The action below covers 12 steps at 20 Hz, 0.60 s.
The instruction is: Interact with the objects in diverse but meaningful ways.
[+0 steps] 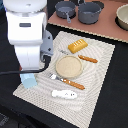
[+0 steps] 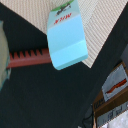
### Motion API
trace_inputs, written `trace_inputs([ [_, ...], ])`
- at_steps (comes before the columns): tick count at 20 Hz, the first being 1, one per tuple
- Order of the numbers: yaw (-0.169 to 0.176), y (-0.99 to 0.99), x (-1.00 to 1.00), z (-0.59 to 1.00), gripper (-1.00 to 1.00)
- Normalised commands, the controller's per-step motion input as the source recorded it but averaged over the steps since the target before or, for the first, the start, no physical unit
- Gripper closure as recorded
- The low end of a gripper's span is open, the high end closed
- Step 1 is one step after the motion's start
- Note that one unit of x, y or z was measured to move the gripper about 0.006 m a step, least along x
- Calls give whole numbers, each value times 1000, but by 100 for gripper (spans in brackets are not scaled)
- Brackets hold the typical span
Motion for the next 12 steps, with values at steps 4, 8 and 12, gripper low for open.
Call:
trace_inputs([
  [4,33,-209,-547,-453,-100],
  [8,37,-211,-487,-484,-100],
  [12,67,-182,-411,-461,-100],
])
